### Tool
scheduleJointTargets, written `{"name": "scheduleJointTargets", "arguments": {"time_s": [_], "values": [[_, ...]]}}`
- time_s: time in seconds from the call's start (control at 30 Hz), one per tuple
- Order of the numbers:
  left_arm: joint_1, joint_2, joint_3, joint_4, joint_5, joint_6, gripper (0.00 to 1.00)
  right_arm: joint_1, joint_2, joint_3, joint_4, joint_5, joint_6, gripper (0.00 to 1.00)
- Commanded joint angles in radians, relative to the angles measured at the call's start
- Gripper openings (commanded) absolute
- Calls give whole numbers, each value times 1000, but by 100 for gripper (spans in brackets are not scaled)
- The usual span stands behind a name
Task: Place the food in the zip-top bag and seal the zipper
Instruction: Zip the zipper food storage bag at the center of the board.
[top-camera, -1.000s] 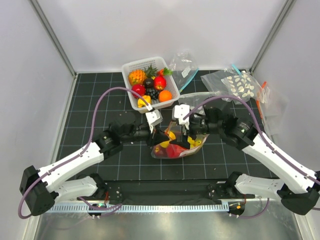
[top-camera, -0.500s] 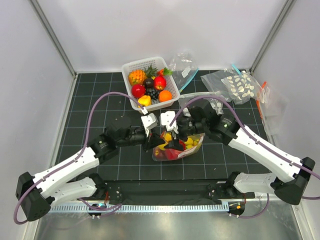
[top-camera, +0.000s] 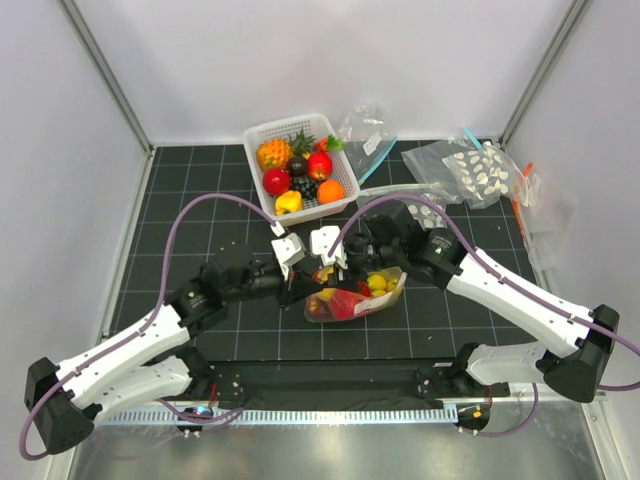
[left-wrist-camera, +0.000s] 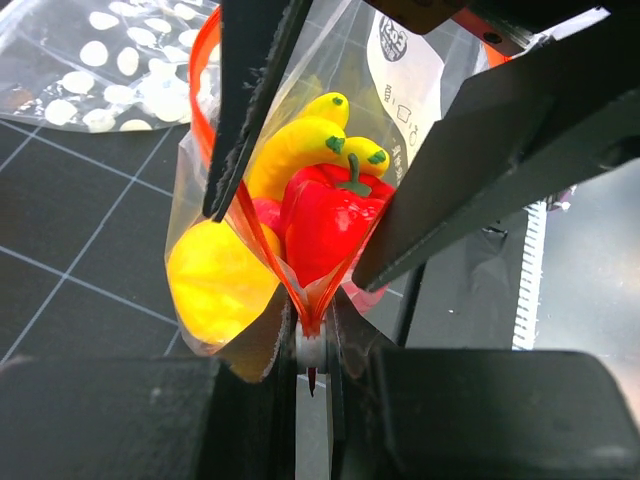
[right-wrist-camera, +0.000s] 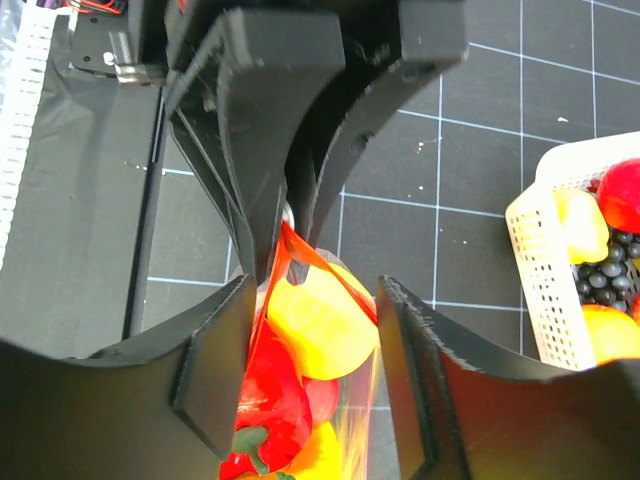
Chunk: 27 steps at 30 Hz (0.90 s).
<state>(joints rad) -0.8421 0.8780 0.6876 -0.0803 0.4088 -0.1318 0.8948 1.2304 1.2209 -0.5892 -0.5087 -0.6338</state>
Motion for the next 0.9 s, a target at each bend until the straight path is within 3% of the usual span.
{"name": "scheduleJointTargets", "arguments": {"time_s": [0.0,0.43,0.53,0.67,0.77,0.8,0.87], "values": [[5,-33,-5,39,-22,-17,7,4,3,25,-4,42,-20,57],[3,-54,-10,43,-45,-17,13,6,20,15,14,76,-10,38],[5,-57,-11,43,-44,-15,16,4,27,19,37,75,5,29],[5,-57,-14,53,-38,-20,19,7,34,12,95,100,52,1],[3,-65,-23,56,-51,-23,37,9,14,-10,129,88,62,1],[5,-77,-29,59,-59,-26,52,9,4,-20,138,88,66,1],[5,-99,-63,76,-80,-38,64,9,-22,-41,167,91,85,1]]}}
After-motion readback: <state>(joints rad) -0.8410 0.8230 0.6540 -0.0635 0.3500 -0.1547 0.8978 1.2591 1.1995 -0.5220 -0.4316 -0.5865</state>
